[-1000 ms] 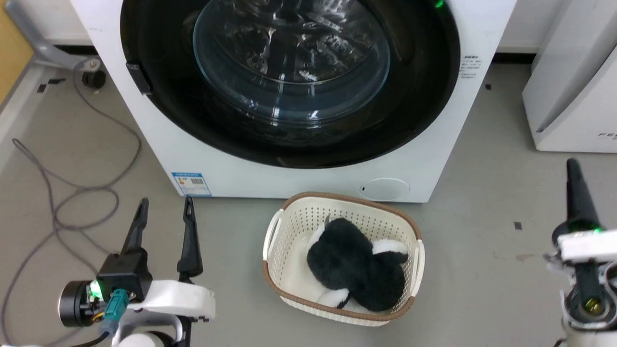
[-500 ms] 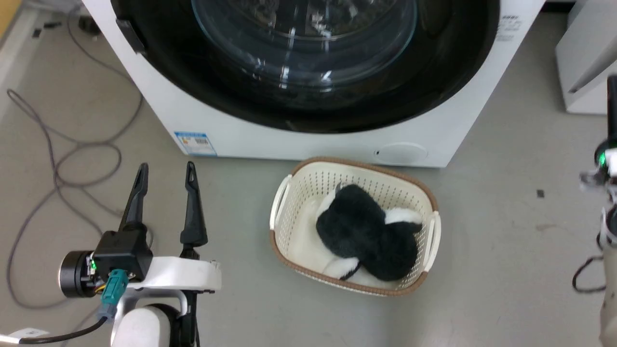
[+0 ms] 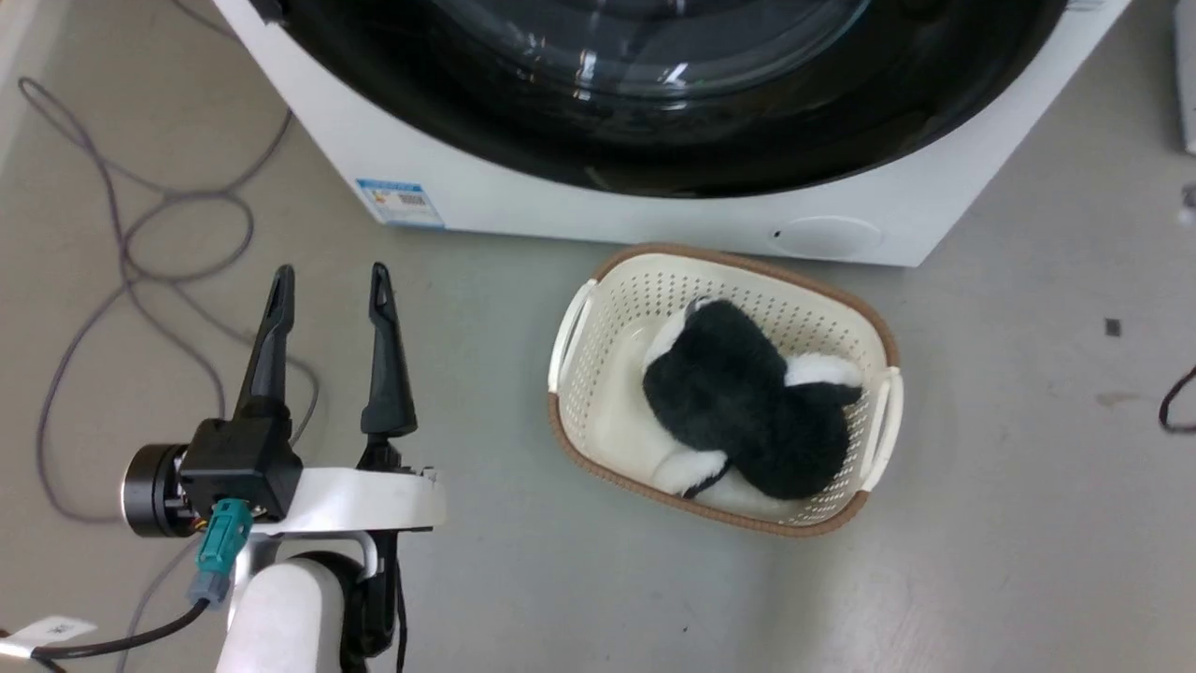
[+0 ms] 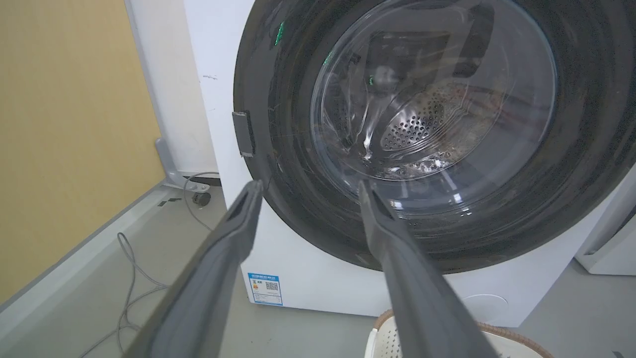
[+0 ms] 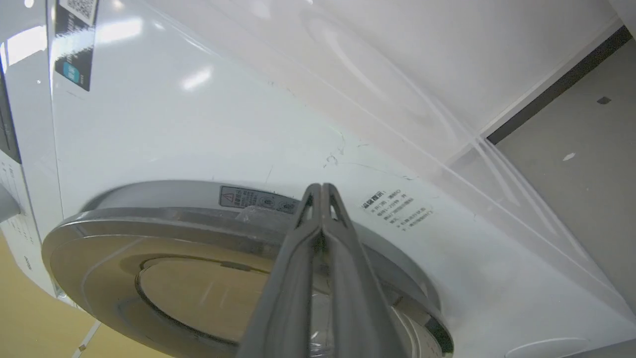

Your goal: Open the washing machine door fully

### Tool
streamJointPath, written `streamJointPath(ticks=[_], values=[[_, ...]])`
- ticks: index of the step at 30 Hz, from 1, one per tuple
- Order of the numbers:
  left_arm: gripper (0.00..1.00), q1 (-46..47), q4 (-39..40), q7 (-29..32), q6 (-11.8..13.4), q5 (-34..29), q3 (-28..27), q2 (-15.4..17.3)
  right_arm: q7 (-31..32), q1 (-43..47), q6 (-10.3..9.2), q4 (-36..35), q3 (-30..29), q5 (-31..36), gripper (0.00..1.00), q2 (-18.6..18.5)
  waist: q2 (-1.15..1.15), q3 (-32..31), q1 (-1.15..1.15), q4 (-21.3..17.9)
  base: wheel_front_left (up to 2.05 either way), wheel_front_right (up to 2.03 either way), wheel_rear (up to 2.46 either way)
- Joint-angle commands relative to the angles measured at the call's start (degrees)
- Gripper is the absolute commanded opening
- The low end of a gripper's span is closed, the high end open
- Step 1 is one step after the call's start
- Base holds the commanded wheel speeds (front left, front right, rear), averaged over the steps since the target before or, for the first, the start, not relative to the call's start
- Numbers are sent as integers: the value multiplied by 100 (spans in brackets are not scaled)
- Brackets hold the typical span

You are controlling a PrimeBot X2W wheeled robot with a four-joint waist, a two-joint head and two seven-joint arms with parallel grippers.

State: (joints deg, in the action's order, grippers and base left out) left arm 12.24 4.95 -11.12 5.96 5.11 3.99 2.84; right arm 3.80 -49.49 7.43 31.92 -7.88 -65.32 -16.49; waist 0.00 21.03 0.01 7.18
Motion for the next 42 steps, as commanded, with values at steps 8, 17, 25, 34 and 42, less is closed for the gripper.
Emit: streamJointPath(ticks=[8,17,25,34,42], values=[[100,253,63,-142,114,98,116,3,220,-829,5,506,326,-418,0,-225,0,315,-1,213,0,0,0],[100,372,62,-237,180,190,216,4,371,-1220,5,835,602,-808,0,-334,0,474,-1,340,0,0,0],[100,449,54,-333,234,266,246,4,717,-1342,5,961,953,-1316,0,-439,0,541,-1,380,0,0,0],[100,374,-28,-387,181,328,191,4,1377,-1108,6,773,1308,-1858,0,-478,0,369,-1,250,0,0,0],[100,263,-91,-387,134,322,107,4,1718,-699,6,528,1478,-2072,0,-415,0,146,-1,61,0,0,0]])
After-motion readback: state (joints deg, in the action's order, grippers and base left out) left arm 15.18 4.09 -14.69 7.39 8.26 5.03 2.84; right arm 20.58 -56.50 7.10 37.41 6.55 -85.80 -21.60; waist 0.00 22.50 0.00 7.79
